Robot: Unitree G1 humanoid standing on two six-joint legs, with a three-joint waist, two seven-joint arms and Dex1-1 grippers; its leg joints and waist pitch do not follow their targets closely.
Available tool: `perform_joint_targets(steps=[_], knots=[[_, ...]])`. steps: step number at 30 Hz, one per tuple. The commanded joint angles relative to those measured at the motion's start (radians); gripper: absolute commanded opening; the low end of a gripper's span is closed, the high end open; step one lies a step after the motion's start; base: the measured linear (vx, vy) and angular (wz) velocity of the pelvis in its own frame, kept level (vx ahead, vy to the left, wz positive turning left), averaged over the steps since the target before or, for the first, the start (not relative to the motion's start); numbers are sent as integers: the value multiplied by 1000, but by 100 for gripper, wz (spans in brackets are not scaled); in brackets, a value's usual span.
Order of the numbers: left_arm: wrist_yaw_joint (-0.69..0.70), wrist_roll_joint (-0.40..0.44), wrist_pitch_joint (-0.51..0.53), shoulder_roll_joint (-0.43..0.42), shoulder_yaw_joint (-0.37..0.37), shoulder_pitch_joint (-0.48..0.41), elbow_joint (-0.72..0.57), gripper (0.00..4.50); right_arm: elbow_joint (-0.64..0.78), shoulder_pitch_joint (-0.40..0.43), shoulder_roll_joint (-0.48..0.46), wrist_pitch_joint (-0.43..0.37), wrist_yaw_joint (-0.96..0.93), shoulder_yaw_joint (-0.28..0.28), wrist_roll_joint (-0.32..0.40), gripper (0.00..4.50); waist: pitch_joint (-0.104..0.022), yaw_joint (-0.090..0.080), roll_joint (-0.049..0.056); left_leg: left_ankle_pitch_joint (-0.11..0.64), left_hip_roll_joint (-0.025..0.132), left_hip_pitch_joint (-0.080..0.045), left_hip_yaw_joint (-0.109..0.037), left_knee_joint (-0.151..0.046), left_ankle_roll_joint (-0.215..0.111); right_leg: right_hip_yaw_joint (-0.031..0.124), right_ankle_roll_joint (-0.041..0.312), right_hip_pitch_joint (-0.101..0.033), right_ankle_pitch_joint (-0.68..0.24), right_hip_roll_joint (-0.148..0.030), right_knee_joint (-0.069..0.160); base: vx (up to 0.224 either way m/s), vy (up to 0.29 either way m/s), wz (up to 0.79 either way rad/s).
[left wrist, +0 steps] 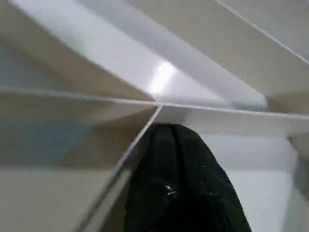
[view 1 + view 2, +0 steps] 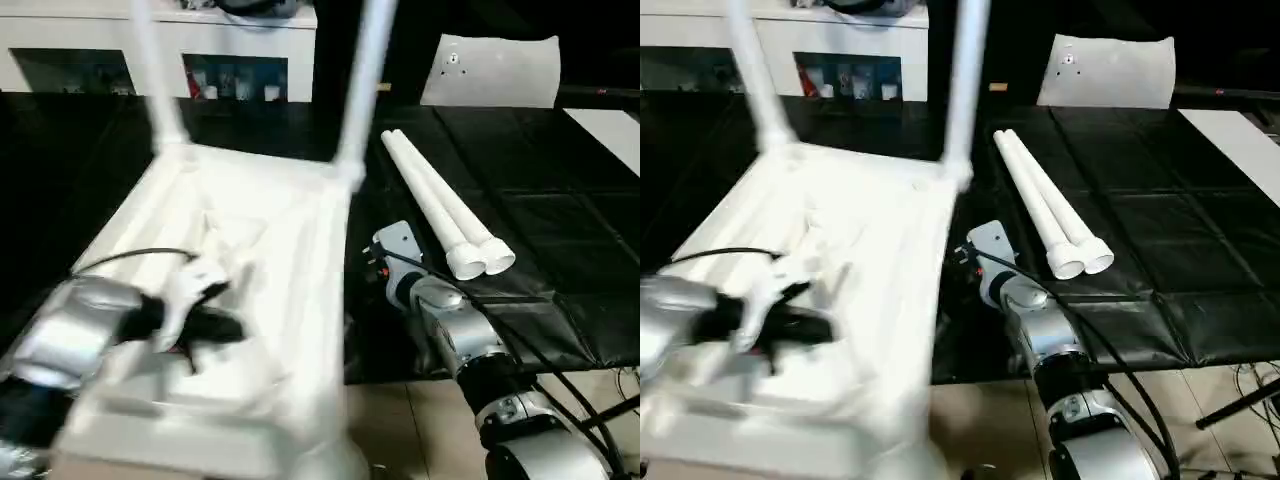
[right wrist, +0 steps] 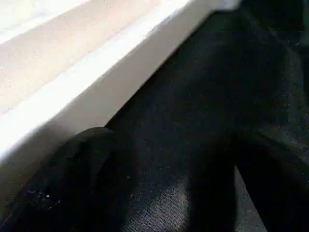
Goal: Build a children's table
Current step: Rotate table base
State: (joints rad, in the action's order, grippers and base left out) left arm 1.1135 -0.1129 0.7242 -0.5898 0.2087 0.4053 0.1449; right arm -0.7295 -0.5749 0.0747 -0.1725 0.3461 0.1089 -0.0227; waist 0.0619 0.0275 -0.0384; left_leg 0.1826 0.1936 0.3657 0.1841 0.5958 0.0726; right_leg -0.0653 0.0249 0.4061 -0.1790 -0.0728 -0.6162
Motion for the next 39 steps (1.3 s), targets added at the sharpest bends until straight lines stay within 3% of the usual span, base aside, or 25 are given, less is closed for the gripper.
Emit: perform_joint_targets(steps=[1,4,8,9,10,12,14,18,22,24,28,30,31,34,37,39], knots=[[-86,-12,-83,56,-50,94,33,3,-4,-29,-28,29,26,21,4,450,-71,-2,27,219,29,-15,-12,-73,30,54,211,-52,-160,-59,66,0,0,0],[-178,12,-133,102,-72,146,122,3,-6,-38,-25,39,20,12,2,450,-73,0,26,183,27,-12,-11,-70,17,53,211,-55,-120,-57,65,0,0,0],[-544,92,-303,181,-151,284,402,3,4,-46,-6,60,7,-7,6,450,-79,1,24,135,21,-5,-11,-63,-13,50,220,-63,-33,-51,60,0,0,0],[-544,92,-303,181,-151,284,402,3,4,-46,-6,60,7,-7,6,450,-80,3,24,145,24,-9,-12,-62,-14,50,221,-63,-34,-54,59,0,0,0],[-629,115,-359,185,-158,304,454,3,11,-45,-1,65,2,-11,6,450,-81,2,24,127,27,0,-16,-65,-18,49,225,-70,-29,-61,54,0,0,0],[-708,131,-449,192,-166,318,503,3,33,-40,9,70,-3,-21,9,450,-80,1,27,149,28,-8,-16,-63,-19,47,220,-63,-51,-57,59,0,0,0],[-719,126,-477,198,-173,322,517,3,42,-38,12,71,-3,-26,10,450,-79,5,24,146,30,-9,-15,-63,-17,47,220,-63,-62,-58,59,0,0,0],[-546,48,-518,221,-207,249,376,3,171,19,46,47,25,-34,16,450,-78,12,23,138,33,-11,-10,-64,-23,48,234,-58,-58,-60,58,0,0,0],[-506,29,-517,216,-210,221,333,3,221,47,56,37,43,-32,21,450,-76,13,23,167,35,-11,-11,-67,-22,48,228,-57,-96,-63,62,0,0,0],[-408,-45,-521,183,-210,146,212,3,343,118,85,4,78,-23,27,450,-70,15,21,192,39,-10,-13,-72,-11,50,210,-56,-144,-65,65,0,0,0],[-295,-136,-508,148,-196,70,83,3,430,164,102,-33,105,-18,52,450,-68,13,19,215,37,-9,-14,-75,-2,50,196,-55,-193,-64,68,0,0,0],[-172,-190,-446,95,-160,-19,-62,3,517,212,125,-67,133,-12,72,450,-66,8,19,231,40,-12,-11,-76,-3,52,188,-47,-217,-61,72,0,0,0],[-172,-190,-446,95,-160,-19,-62,3,517,212,125,-67,133,-12,72,450,-66,8,20,230,41,-10,-13,-78,-2,52,183,-50,-220,-61,69,0,0,0],[-111,-202,-400,55,-120,-67,-126,3,556,234,136,-85,141,-11,76,450,-61,3,23,266,35,-16,-9,-77,6,53,164,-39,-286,-54,80,0,0,0],[-76,-137,-396,4,-50,-113,-156,3,614,265,146,-113,144,-12,72,450,-58,2,23,291,38,-18,-14,-82,16,55,133,-37,-328,-53,84,0,0,0],[-79,-94,-407,-13,-22,-125,-152,3,645,283,148,-130,144,-13,72,450,-60,-1,23,282,36,-15,-13,-82,21,55,136,-39,-307,-51,82,0,0,0]])
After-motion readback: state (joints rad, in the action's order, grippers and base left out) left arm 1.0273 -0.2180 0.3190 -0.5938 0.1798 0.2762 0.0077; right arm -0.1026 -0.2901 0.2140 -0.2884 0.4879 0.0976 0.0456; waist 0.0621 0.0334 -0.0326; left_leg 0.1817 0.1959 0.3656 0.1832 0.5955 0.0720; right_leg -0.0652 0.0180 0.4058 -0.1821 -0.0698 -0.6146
